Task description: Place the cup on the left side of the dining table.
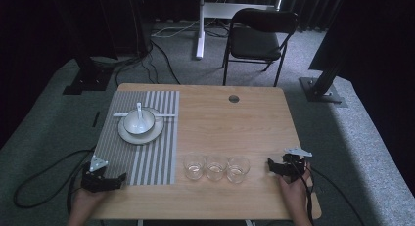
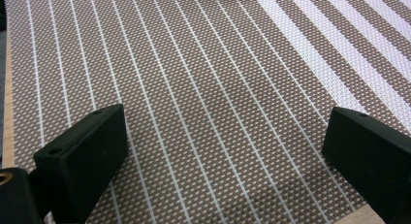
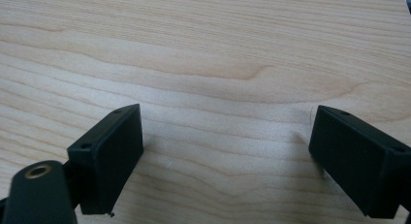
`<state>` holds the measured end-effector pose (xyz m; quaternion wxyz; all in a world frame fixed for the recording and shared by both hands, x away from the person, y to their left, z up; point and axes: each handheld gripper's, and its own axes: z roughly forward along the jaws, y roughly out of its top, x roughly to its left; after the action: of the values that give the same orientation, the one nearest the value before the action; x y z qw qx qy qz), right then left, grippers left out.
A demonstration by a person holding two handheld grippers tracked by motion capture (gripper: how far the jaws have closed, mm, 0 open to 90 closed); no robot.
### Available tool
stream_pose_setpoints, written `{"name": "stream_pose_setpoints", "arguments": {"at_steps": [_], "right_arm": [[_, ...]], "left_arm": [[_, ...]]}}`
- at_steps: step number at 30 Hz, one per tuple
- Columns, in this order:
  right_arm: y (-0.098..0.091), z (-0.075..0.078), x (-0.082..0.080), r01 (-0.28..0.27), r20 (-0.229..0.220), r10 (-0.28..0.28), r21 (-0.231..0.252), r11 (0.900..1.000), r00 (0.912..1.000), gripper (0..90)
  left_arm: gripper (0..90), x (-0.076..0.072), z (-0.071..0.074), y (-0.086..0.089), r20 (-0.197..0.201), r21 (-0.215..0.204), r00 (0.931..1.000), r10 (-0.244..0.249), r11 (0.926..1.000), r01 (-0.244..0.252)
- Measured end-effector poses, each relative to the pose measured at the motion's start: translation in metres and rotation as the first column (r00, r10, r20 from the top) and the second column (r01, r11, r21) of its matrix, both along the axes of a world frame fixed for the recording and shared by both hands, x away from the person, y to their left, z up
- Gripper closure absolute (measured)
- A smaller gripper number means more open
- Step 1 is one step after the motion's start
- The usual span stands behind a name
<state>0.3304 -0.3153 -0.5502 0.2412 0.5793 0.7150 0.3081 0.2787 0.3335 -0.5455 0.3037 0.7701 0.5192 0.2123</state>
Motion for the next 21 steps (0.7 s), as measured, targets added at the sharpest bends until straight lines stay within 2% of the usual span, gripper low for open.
{"name": "stream_pose_setpoints", "arguments": {"at_steps": [4,11,21], "right_arm": [[-0.0001,0.0000,0.0002,-0.001,0.000,0.001,0.000,1.0000,1.0000,11.6],[0.0000,0.0001,0.0002,-0.001,-0.001,0.001,0.000,1.0000,1.0000,11.6],[0.0000,0.0001,0.0001,-0.001,0.000,0.001,0.000,1.0000,1.0000,11.7]], "left_arm": [[2.4,0.0018,0.0012,-0.0016,-0.016,0.006,0.9998,0.008,0.9999,-0.008],[2.6,0.0013,0.0005,-0.0024,-0.009,0.003,0.9997,0.021,0.9998,-0.021],[2.5,0.0025,0.0018,-0.0004,-0.021,0.008,0.9997,-0.009,0.9999,0.009]]}}
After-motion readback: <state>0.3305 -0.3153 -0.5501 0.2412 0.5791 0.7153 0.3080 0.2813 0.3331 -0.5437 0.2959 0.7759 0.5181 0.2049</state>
